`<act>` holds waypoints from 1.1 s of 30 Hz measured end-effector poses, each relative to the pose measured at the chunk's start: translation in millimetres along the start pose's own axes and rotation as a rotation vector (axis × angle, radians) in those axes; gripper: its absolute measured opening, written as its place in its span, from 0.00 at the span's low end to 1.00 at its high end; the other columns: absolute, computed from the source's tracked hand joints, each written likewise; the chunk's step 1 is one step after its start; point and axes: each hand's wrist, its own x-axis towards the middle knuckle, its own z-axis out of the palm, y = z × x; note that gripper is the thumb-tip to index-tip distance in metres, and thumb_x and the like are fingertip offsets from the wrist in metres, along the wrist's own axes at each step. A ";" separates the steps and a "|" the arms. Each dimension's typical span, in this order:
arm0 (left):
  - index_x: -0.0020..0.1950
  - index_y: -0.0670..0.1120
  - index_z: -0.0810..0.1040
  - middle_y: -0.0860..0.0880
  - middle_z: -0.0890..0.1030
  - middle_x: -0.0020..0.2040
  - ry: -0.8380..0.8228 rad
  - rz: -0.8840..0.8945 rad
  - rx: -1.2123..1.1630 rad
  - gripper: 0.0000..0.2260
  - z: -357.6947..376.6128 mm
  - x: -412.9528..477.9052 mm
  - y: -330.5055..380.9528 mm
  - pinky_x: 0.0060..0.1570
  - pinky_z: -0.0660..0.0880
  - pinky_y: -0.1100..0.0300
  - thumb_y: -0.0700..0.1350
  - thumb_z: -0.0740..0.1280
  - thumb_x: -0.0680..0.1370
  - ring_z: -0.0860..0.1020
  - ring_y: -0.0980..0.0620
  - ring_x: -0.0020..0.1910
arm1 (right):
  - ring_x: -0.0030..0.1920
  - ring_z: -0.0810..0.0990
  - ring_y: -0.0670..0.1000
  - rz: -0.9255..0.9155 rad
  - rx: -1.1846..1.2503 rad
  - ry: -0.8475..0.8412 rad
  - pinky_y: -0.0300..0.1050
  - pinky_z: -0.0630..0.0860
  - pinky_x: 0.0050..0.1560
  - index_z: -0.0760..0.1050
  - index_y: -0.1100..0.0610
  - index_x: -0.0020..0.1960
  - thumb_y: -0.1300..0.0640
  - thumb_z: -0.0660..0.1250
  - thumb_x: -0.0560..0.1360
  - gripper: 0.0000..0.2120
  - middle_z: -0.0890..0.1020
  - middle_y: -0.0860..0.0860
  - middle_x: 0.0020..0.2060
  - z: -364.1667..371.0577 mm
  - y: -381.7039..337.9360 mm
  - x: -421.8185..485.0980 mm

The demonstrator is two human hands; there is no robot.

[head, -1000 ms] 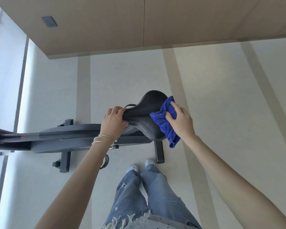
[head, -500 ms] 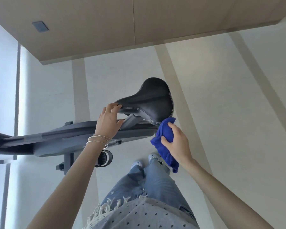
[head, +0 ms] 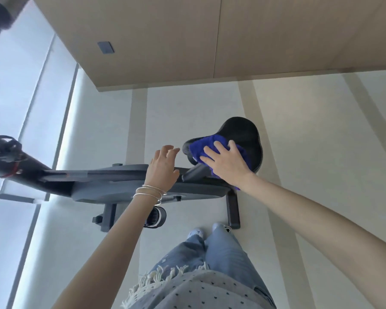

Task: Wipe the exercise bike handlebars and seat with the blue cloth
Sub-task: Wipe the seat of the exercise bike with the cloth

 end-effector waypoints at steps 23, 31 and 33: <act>0.70 0.44 0.66 0.45 0.67 0.71 0.007 0.150 -0.047 0.24 8.9 22.6 33.3 0.64 0.68 0.50 0.39 0.65 0.74 0.65 0.43 0.68 | 0.56 0.71 0.58 0.491 0.670 0.087 0.53 0.68 0.50 0.77 0.48 0.58 0.53 0.64 0.72 0.15 0.75 0.50 0.58 29.9 45.1 -33.3; 0.69 0.44 0.67 0.44 0.68 0.70 -0.008 0.129 -0.037 0.25 7.7 34.8 25.9 0.64 0.67 0.49 0.40 0.67 0.73 0.65 0.42 0.68 | 0.48 0.77 0.56 0.310 0.786 0.155 0.49 0.69 0.49 0.81 0.48 0.52 0.56 0.69 0.68 0.13 0.80 0.48 0.50 9.8 74.4 -36.4; 0.69 0.43 0.67 0.43 0.68 0.70 -0.017 0.123 -0.045 0.26 8.9 38.3 31.4 0.64 0.67 0.49 0.40 0.68 0.72 0.65 0.42 0.67 | 0.54 0.74 0.57 0.270 0.721 0.203 0.53 0.68 0.51 0.79 0.49 0.56 0.55 0.68 0.70 0.14 0.79 0.50 0.55 -2.1 62.7 -5.4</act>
